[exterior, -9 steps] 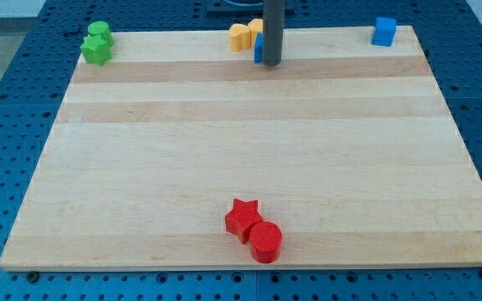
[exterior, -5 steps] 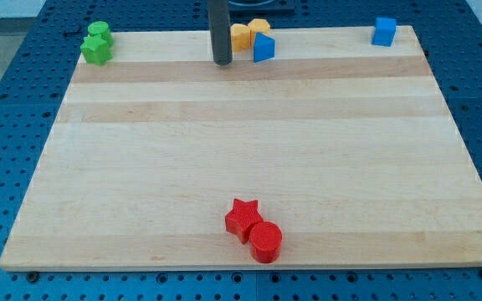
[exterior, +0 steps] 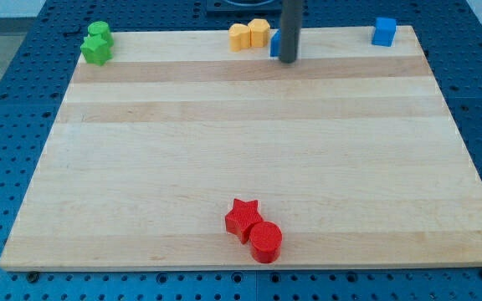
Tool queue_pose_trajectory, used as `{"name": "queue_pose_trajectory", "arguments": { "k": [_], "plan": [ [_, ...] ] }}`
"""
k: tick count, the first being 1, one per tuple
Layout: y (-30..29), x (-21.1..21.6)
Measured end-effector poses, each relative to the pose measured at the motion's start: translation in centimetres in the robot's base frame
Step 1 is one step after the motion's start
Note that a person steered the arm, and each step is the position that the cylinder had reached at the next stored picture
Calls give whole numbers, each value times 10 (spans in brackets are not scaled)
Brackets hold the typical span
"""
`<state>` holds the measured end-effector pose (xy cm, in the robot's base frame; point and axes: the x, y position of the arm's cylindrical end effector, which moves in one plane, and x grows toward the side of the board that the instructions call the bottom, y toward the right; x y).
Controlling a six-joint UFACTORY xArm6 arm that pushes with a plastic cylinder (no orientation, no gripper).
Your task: Move blue triangle to the top right
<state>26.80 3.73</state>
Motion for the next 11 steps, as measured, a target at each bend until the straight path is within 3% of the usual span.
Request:
{"name": "queue_pose_trajectory", "arguments": {
  "k": [1, 2, 6, 9, 11],
  "plan": [
    [-57, 0],
    [-60, -3],
    [32, -19],
    [32, -65],
    [79, -66]
  ]
}}
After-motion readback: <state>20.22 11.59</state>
